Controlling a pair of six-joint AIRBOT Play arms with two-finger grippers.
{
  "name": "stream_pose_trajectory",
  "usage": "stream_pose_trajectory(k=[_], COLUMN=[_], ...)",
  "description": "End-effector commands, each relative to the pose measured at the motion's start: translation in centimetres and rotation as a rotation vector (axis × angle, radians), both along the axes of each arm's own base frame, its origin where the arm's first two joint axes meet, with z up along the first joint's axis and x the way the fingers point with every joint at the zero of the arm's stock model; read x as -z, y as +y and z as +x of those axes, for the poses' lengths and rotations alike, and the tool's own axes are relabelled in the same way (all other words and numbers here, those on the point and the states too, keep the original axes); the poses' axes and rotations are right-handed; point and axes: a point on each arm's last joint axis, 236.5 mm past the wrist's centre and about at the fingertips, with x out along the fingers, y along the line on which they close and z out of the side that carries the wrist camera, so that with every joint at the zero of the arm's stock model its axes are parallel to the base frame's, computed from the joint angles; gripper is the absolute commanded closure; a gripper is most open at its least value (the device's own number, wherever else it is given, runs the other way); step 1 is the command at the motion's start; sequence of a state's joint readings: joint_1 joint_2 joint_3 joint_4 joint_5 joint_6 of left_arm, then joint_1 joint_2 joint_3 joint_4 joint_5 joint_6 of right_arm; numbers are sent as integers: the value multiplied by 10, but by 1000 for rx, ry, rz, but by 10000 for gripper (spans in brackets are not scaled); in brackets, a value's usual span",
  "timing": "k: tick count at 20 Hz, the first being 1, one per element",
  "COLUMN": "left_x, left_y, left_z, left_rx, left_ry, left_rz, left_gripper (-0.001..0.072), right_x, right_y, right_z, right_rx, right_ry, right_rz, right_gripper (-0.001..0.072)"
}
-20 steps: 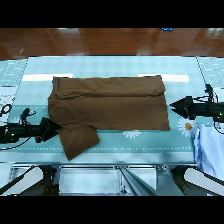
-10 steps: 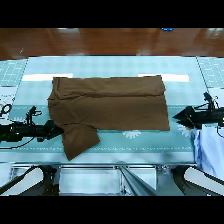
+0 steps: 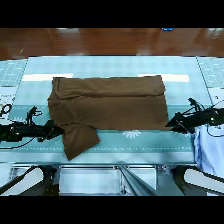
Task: Fold the shirts.
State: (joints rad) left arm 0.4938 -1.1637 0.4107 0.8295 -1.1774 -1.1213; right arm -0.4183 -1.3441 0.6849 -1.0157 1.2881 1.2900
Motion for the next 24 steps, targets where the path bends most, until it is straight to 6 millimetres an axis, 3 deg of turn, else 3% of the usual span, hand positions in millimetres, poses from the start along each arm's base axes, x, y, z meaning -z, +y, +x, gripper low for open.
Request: stream_pose_trajectory(k=[1,2,3,4,5,9,11,14,16,20,24], left_x=[0,1,2,2,1,-13,-36,-73,-85,-92,-91], left_y=[0,1,3,3,3,11,16,29,35,40,38], left_z=[1,2,3,5,6,24,53,103,127,174,220], left_rx=[-1,-5,-10,-15,-18,-10,-37,-103,-126,-132,-132], left_ry=[-1,-4,-8,-12,-16,-63,-140,-284,-331,-369,-371], left_rz=[1,7,12,16,15,23,10,19,38,71,65], left_gripper=[687,687,687,687,687,687,688,688,688,688,688], right_x=[14,11,7,3,-1,-2,-9,-33,-51,-83,-86], right_y=[15,20,25,29,34,33,28,18,9,-7,-13], right_z=[27,38,45,48,45,34,46,85,112,161,199], right_rx=[32,49,52,29,-10,-63,-58,-31,-9,36,73], right_ry=[-66,-111,-144,-178,-197,-183,-210,-308,-382,-517,-542], right_rz=[12,42,69,96,120,111,98,72,44,9,47], right_gripper=[306,310,382,600,682,683,683,683,683,683,683])
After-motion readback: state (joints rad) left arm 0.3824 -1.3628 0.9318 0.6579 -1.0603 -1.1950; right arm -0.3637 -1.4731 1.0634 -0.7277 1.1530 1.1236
